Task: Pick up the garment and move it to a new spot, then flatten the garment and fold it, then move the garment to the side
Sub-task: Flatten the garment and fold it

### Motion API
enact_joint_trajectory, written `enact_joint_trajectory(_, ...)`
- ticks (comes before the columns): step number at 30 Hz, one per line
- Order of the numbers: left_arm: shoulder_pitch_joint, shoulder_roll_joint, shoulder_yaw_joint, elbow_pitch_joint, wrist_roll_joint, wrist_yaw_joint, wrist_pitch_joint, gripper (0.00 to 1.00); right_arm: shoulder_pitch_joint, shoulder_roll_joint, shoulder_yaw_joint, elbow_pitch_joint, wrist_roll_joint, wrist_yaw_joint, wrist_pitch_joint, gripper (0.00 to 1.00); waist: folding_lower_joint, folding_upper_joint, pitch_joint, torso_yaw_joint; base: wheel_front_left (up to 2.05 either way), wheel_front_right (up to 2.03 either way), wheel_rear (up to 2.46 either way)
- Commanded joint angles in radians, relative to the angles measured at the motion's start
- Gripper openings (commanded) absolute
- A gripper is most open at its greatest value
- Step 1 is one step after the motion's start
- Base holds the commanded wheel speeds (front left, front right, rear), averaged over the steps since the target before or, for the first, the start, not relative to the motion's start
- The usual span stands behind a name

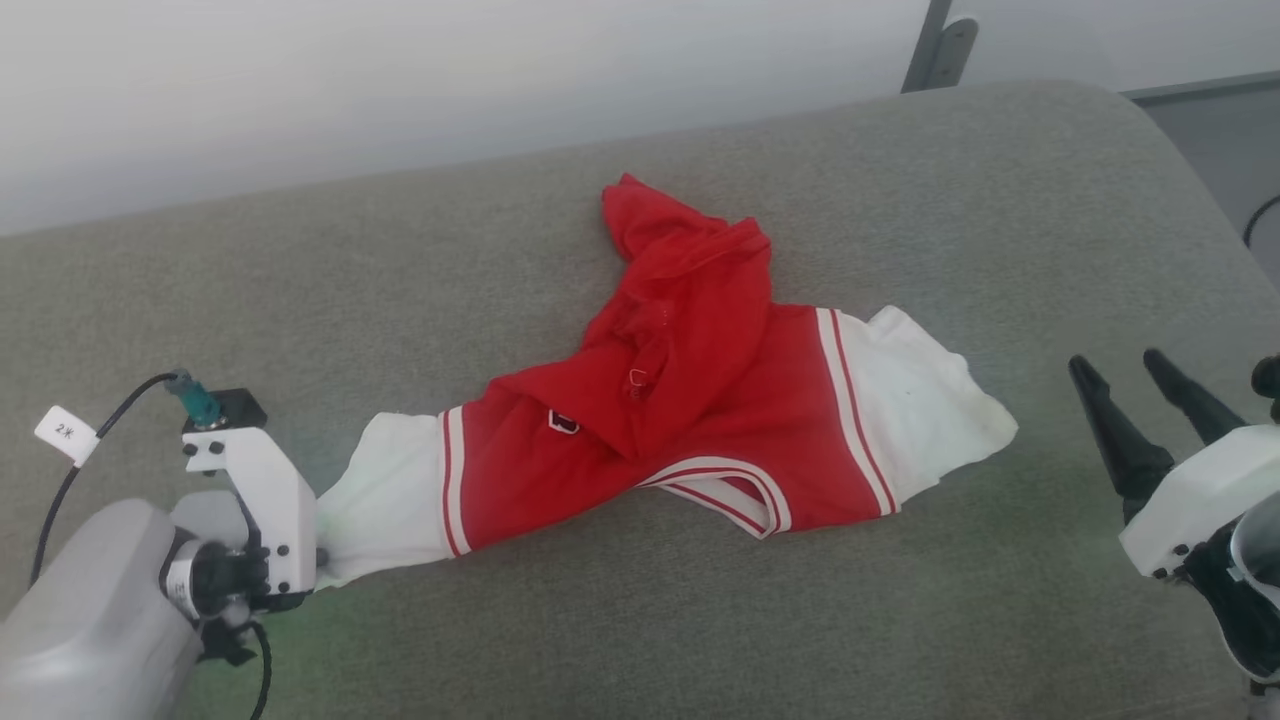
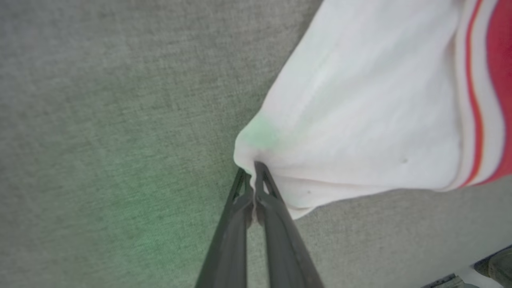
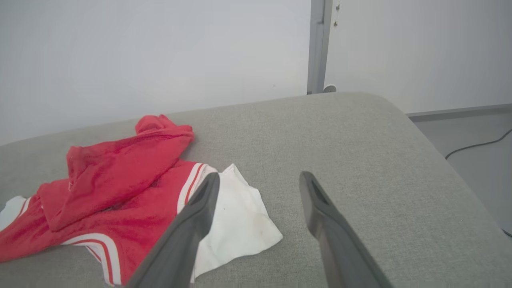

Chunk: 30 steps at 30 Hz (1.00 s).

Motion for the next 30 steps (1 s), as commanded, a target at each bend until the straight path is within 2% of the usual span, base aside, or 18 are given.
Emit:
enact_joint_trajectory(1, 0.009, -0.02, -0.012, 0.019, 0.005, 0.004, -0.002, 0.0, -0.009, -0.005, 0.004, 0.012, 0.011, -0.001, 0.01, 1.0, 0.0, -0.0001, 0.009, 0.009, 0.0, 0.0, 0.0)
enact_joint_trajectory(11, -0.069, -0.047, -0.014, 0.009, 0.016, 0.006, -0.022, 0.0, -0.115, -0.085, 0.083, 0.226, 0.102, -0.001, 0.137, 1.0, 0.0, -0.0001, 0.069, 0.084, 0.0, 0.0, 0.0)
enact_joint_trajectory(16, -0.1, -0.072, -0.029, 0.007, 0.029, -0.003, -0.029, 0.0, -0.182, -0.131, 0.143, 0.338, 0.105, -0.001, 0.19, 1.0, 0.0, -0.0001, 0.095, 0.123, 0.0, 0.0, 0.0)
enact_joint_trajectory(27, -0.136, -0.109, -0.049, 0.022, 0.037, -0.031, -0.052, 0.0, -0.28, -0.138, 0.264, 0.58, 0.149, -0.002, 0.396, 0.99, 0.0, -0.0001, 0.122, 0.161, 0.0, 0.0, 0.0)
enact_joint_trajectory(28, -0.138, -0.11, -0.049, 0.026, 0.036, -0.033, -0.053, 0.0, -0.282, -0.137, 0.272, 0.596, 0.157, -0.002, 0.416, 0.69, 0.0, -0.0001, 0.122, 0.163, 0.0, 0.0, 0.0)
enact_joint_trajectory(29, -0.14, -0.112, -0.05, 0.03, 0.035, -0.034, -0.053, 0.0, -0.286, -0.136, 0.28, 0.606, 0.165, -0.002, 0.432, 0.23, 0.0, -0.0001, 0.121, 0.165, 0.0, 0.0, 0.0)
enact_joint_trajectory(30, -0.14, -0.113, -0.048, 0.034, 0.031, -0.036, -0.056, 0.0, -0.291, -0.137, 0.28, 0.615, 0.171, -0.002, 0.441, 0.0, 0.0, -0.0001, 0.12, 0.166, 0.0, 0.0, 0.0)
